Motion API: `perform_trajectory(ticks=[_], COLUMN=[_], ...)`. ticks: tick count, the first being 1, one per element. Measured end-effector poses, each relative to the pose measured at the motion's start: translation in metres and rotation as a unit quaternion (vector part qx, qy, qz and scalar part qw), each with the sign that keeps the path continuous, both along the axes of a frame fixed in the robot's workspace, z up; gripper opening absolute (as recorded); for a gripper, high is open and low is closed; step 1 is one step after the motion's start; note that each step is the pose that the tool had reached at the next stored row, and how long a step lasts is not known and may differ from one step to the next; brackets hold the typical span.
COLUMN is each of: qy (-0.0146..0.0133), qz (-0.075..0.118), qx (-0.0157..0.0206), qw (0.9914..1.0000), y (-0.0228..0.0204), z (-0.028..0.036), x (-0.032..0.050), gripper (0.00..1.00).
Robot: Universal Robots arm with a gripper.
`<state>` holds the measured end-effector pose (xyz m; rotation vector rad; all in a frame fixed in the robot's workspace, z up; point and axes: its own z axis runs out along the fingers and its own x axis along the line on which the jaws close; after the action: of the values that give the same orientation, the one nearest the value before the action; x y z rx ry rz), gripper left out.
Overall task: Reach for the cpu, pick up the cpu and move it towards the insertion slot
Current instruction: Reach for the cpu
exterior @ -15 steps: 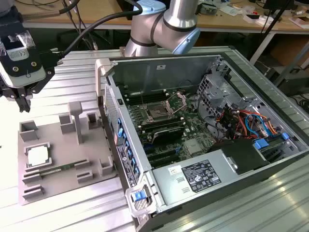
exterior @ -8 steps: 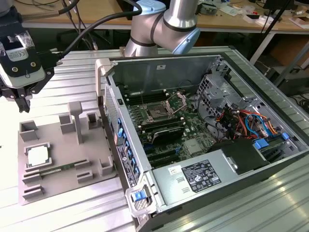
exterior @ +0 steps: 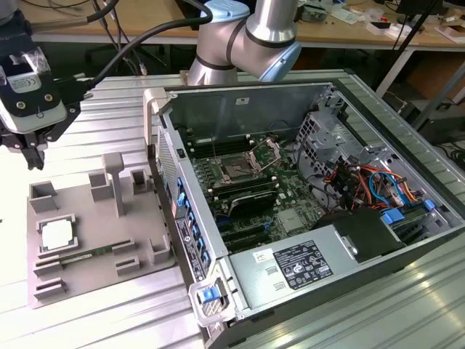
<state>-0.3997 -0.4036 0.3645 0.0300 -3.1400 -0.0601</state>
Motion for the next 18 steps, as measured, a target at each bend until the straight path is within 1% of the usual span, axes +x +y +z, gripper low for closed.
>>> perform_trajectory(ticks=[18], qy=[0.0], qz=[0.0], qx=[0.0], qw=[1.0], y=[0.0], z=[-0.0028], x=[-0.0019], gripper=[0.11])
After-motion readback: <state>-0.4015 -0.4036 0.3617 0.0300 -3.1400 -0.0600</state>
